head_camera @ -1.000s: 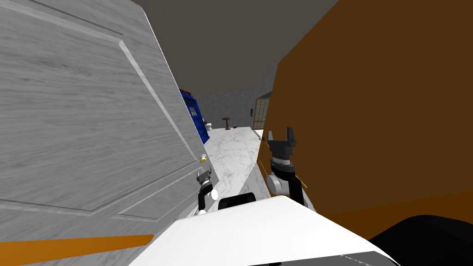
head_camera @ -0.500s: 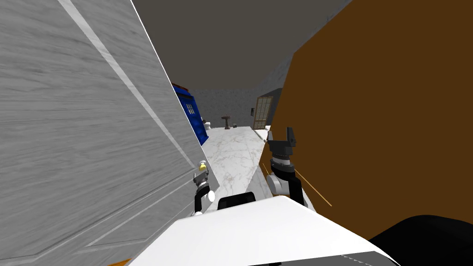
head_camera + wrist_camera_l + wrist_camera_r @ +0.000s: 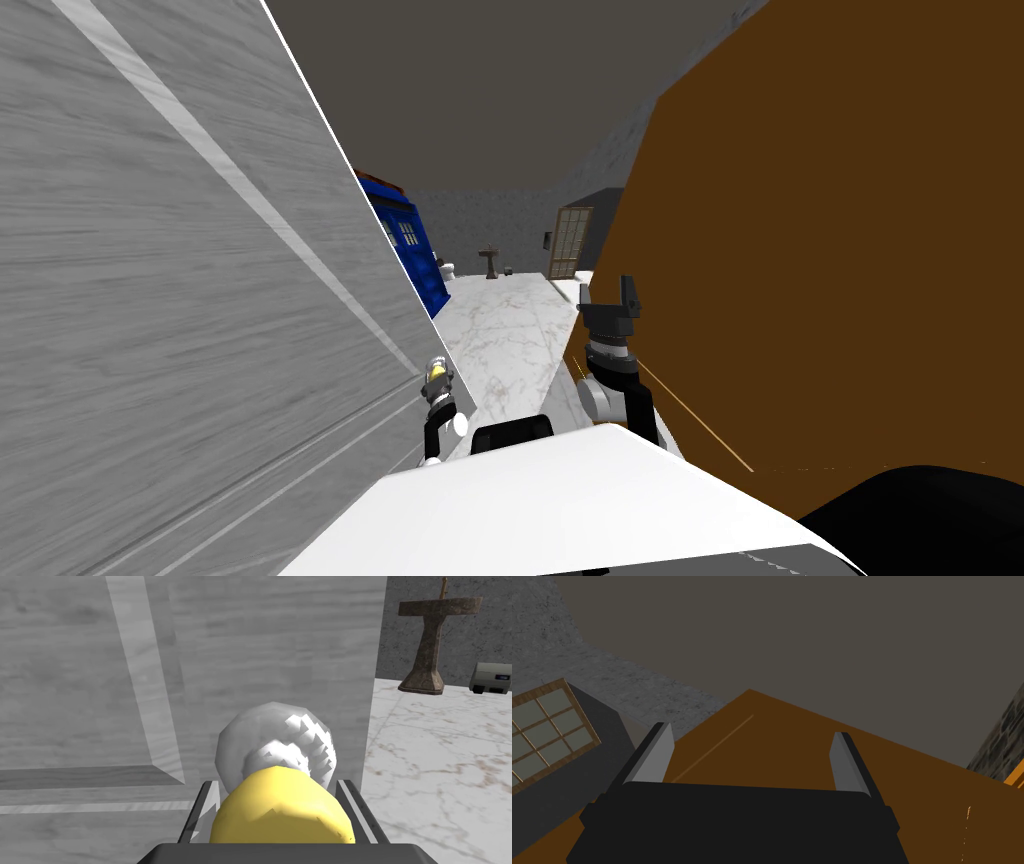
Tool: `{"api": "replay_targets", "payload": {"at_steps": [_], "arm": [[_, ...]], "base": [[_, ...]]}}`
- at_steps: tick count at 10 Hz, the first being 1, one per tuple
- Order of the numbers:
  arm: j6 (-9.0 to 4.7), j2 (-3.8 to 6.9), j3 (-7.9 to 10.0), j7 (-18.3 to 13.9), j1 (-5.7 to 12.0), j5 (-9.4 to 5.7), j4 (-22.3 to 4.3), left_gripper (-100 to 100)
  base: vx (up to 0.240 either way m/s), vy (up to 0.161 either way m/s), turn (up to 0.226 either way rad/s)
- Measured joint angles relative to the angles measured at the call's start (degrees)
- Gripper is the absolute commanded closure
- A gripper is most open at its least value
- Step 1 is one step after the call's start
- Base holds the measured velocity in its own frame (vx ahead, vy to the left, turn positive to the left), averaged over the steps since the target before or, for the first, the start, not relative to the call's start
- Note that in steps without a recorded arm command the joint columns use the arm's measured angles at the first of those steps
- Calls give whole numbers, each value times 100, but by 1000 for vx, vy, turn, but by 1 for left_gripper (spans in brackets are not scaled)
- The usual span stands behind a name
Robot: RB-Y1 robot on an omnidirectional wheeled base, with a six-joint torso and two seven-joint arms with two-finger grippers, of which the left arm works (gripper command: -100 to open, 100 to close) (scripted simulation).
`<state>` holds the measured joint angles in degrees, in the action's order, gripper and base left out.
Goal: Push the door open
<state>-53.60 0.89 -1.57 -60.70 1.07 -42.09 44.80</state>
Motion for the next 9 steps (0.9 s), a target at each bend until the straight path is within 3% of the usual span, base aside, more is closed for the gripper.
{"api": "replay_targets", "payload": {"at_steps": [4, 6, 9], "arm": [[22, -10, -4, 2, -26, -3, -22, 100], [140, 33, 70, 77, -91, -92, 58, 100], [62, 137, 226, 64, 74, -213, -110, 100]], "base": [[19, -3, 6], [185, 5, 62], [195, 13, 50]]}}
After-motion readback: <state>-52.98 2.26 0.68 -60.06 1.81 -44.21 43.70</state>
